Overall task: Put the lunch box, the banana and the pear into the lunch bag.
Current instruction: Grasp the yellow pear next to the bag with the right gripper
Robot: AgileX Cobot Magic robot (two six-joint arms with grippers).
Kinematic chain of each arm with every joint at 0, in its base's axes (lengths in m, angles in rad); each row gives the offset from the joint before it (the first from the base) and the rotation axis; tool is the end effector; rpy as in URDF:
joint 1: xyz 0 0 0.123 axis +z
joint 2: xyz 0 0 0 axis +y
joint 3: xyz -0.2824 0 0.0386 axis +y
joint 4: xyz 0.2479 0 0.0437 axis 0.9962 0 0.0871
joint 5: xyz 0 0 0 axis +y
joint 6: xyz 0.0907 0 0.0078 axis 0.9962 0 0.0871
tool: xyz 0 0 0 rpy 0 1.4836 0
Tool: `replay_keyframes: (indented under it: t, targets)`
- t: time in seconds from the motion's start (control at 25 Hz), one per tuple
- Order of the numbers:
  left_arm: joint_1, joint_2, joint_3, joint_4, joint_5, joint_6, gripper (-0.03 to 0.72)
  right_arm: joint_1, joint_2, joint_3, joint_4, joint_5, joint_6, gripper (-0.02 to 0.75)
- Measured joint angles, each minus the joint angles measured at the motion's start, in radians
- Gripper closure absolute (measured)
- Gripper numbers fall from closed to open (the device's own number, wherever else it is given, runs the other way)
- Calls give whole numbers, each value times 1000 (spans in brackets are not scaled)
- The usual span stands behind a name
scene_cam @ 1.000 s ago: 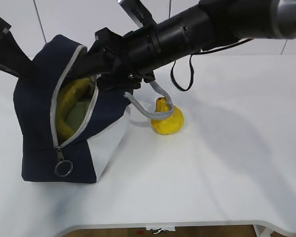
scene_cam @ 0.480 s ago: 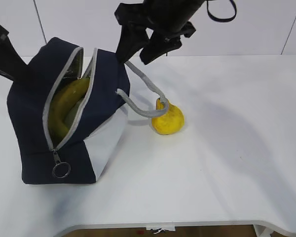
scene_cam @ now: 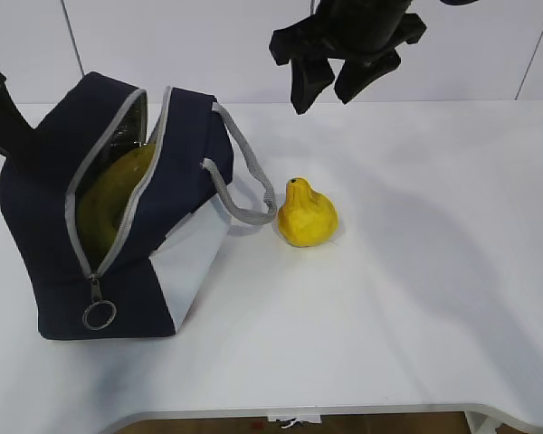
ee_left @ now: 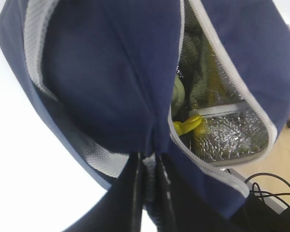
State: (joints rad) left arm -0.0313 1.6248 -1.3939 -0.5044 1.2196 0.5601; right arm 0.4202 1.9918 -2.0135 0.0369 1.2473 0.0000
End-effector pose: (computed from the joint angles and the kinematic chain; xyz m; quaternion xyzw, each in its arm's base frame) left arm 0.3238 -0.0515 0.3101 0.2222 0.9392 -0.2073 0.1600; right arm 0.3964 0.1806 0.3314 -0.2017 0.9555 0.0627 0.2059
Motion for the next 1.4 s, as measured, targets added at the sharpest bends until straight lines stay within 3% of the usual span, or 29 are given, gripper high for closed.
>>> replay_keyframes:
  t: [0.72, 1.4]
  targets:
    - [0, 0, 0, 4, 0, 0, 673, 0, 199, 0, -11, -2, 0, 290]
    - [0, 0, 0, 8, 0, 0, 673, 0, 238, 0, 26, -76, 0, 291]
